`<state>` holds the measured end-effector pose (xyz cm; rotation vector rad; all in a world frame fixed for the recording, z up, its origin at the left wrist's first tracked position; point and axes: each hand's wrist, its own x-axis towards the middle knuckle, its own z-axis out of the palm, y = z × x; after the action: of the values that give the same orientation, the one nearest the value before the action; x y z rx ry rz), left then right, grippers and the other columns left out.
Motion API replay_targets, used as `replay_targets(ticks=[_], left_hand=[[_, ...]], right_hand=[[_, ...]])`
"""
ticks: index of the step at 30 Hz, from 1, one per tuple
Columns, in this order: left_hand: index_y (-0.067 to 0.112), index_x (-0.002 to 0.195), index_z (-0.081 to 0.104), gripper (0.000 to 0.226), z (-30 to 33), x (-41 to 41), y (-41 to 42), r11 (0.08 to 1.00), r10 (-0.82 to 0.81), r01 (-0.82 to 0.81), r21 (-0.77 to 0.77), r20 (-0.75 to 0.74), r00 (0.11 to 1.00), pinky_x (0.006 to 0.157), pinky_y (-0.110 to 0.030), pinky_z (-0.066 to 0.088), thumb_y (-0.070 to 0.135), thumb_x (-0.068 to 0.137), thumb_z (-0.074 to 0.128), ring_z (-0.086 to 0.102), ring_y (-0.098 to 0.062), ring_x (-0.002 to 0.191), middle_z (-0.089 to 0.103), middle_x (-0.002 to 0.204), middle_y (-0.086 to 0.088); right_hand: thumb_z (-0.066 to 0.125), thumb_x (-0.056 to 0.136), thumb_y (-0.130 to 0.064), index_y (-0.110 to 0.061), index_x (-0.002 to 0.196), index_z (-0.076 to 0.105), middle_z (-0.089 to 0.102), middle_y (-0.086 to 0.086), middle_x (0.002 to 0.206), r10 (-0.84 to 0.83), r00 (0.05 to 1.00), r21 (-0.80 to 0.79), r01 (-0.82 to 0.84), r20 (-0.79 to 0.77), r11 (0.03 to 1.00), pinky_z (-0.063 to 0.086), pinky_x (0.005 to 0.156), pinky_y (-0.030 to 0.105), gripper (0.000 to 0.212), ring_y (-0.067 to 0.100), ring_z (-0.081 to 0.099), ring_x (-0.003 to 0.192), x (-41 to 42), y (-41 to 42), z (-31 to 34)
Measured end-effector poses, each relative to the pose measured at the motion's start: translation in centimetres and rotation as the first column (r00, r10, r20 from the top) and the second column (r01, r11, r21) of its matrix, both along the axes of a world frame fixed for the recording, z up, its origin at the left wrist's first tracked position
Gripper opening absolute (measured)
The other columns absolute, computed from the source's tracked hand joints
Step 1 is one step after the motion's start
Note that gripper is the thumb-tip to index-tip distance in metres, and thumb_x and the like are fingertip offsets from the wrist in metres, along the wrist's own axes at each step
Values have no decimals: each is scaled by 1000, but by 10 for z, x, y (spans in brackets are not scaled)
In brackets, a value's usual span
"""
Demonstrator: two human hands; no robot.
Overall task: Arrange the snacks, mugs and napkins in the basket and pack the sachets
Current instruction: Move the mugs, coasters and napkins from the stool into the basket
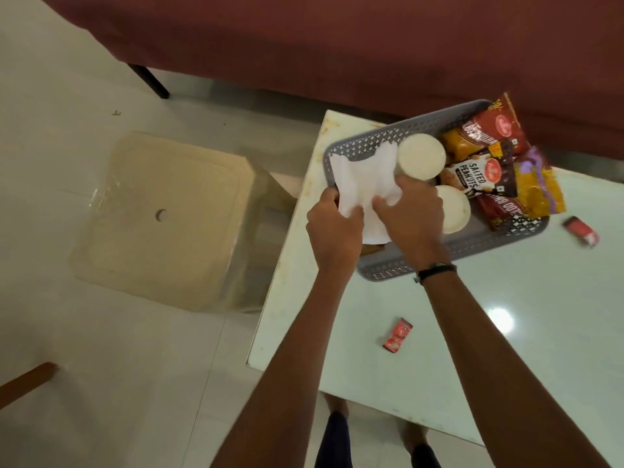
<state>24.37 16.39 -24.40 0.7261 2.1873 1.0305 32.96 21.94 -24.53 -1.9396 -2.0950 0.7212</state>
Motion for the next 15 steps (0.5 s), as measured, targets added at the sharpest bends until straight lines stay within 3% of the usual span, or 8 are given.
replay_targets(ticks=[3,6,8,10,13,15], left_hand=[[13,80,55,11,-11,12,3,998,-44,40,-40,-104,994,57,-27,45,15,79,66,60,-19,68,64,79,1],[9,86,58,17,-21,18,6,999,-35,30,-32,-150,988,57,-27,48,24,83,65,63,-21,72,67,84,-3],[10,89,57,21,-25,22,9,999,-38,34,-20,-194,980,52,-17,40,29,84,65,60,-17,70,66,85,-4],[9,92,55,20,-28,27,9,999,-51,48,-16,-214,976,54,-18,41,26,85,64,59,-17,70,66,87,-5],[9,91,58,19,-30,30,4,999,-51,48,-18,-236,970,59,-26,48,27,88,60,63,-19,69,69,83,-6],[8,84,62,22,-31,29,1,999,-38,33,-22,-269,962,57,-20,42,29,89,60,62,-17,62,71,76,-5]], right_hand=[[64,83,-20,-12,116,57,61,8,120,120,991,-14,-120,52,993,48,83,38,34,28,58,108,-3,6,-9],[57,88,-19,-9,117,53,57,8,126,166,985,9,-165,-41,986,48,85,37,31,28,58,109,-1,3,-16],[52,90,-20,-9,113,55,61,9,121,133,989,79,-128,-61,989,48,77,37,25,28,60,104,2,-1,-19],[54,89,-20,-10,103,60,66,8,106,114,993,137,-112,-11,984,42,65,32,19,27,62,94,7,-2,-22],[56,88,-18,-9,97,62,68,8,99,153,988,112,-153,10,982,47,67,32,14,25,63,87,8,2,-25],[55,90,-20,-8,100,61,66,9,102,186,983,100,-185,3,978,51,71,35,17,26,63,88,8,3,-28]])
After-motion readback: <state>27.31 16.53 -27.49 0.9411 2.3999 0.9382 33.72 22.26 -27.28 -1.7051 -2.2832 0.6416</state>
